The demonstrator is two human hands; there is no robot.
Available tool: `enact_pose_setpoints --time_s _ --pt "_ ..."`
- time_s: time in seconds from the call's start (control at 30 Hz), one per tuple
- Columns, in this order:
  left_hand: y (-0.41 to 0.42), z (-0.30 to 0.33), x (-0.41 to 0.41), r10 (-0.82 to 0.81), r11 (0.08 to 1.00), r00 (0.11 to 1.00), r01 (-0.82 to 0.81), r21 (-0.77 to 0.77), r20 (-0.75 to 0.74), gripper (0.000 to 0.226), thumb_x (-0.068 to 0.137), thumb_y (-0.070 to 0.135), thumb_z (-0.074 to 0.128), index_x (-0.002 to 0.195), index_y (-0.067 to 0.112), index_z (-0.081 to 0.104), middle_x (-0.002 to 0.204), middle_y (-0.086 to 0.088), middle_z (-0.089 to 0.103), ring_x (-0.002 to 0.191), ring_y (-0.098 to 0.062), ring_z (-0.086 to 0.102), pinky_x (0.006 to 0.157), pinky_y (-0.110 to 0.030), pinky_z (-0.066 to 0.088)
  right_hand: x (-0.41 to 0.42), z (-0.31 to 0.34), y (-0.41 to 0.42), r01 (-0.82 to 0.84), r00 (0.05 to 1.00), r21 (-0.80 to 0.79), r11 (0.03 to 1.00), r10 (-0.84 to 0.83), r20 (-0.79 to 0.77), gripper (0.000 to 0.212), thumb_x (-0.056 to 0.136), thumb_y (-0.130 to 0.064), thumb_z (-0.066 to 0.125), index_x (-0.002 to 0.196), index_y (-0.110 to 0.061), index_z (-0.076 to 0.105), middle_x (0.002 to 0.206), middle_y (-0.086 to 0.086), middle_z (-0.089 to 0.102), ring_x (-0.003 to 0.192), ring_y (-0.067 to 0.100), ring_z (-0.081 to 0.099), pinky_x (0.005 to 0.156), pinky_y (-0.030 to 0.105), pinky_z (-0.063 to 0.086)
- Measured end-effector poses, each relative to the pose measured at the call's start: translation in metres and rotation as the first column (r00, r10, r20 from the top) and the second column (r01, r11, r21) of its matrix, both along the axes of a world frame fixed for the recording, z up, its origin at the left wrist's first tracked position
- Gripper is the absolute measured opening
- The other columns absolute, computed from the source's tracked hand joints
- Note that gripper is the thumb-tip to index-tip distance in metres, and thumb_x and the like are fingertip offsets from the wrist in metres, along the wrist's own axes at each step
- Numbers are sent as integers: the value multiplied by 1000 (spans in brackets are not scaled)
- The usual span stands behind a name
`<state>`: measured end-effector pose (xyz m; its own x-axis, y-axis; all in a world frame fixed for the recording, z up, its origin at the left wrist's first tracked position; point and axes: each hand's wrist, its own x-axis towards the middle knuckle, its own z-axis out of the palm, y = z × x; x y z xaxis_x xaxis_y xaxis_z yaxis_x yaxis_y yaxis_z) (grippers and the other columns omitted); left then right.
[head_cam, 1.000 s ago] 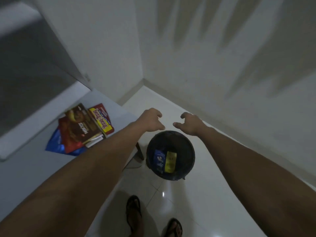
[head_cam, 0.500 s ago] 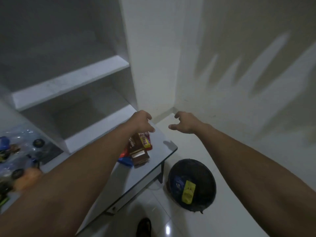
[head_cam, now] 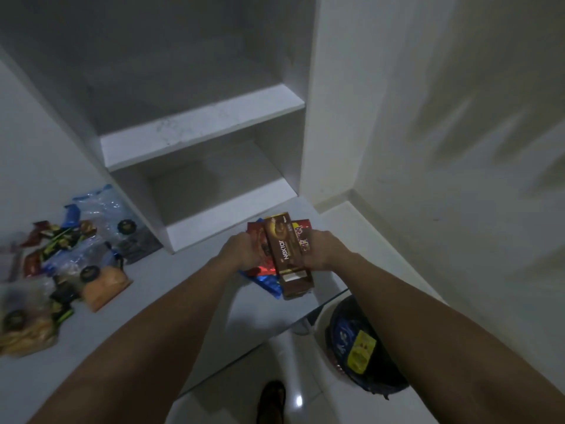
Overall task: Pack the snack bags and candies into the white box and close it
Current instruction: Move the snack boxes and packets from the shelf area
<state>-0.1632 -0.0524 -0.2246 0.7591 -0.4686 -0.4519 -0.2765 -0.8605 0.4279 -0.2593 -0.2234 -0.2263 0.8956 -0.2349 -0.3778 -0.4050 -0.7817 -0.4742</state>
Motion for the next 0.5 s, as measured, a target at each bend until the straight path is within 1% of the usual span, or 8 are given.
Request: enact_pose_setpoints --time_s 0.1,0.17,0.2,0.23,0.3,0.4,0.43,0.5 --pt "8 -21 5 116 993 993 -116 -17 8 30 77 25 71 101 8 68 107 -13 68 102 -32 63 86 -36 51 9 -18 12 2 1000 -16 1000 -1 24 67 62 -57 72 121 -31 55 110 2 67 98 24 65 86 40 54" --pt "12 -34 8 231 972 973 -230 -39 24 32 72 29 69 98 11 66 105 -12 67 99 -32 63 82 -36 52 12 -25 21 15 1000 -38 999 -14 17 78 59 -62 70 129 -41 43 115 3 61 101 26 62 87 43 53" --pt "14 -40 10 277 960 960 -276 -42 25 37 68 33 68 99 14 65 105 -11 66 99 -32 62 83 -37 52 13 -29 25 15 1000 -50 999 -15 3 83 59 -62 70 133 -42 37 118 5 57 102 27 61 88 45 53" --pt "16 -48 14 312 950 950 -311 -38 25 45 63 38 67 101 15 63 105 -11 64 102 -33 60 86 -39 51 13 -32 28 16 1000 -63 998 -17 -10 88 61 -63 71 137 -42 32 119 7 55 103 30 60 89 45 52" --pt "19 -60 17 353 935 935 -351 -42 24 53 62 42 68 106 15 58 109 -12 58 106 -34 54 90 -42 48 13 -38 35 33 999 -85 996 -35 -19 96 63 -63 71 143 -40 24 120 10 54 105 34 60 89 46 51" --pt "21 -71 21 381 922 924 -382 -58 -35 67 56 46 65 111 10 53 111 -12 57 106 -33 54 92 -41 45 11 -49 41 74 997 -100 992 -72 24 97 65 -58 70 144 -41 17 119 11 55 103 37 60 87 46 52" --pt "21 -74 23 405 911 913 -408 -64 -53 70 54 46 65 112 9 52 111 -13 58 105 -33 55 93 -41 46 11 -51 43 89 996 -91 992 -87 32 96 65 -57 69 144 -41 16 119 11 54 103 37 60 86 46 52" --pt "23 -77 26 482 864 870 -492 -108 -108 66 58 38 73 111 7 50 108 -13 57 101 -32 56 90 -44 50 11 -55 44 121 992 -59 991 -118 44 97 64 -55 69 143 -40 14 118 10 53 102 36 61 86 48 52"
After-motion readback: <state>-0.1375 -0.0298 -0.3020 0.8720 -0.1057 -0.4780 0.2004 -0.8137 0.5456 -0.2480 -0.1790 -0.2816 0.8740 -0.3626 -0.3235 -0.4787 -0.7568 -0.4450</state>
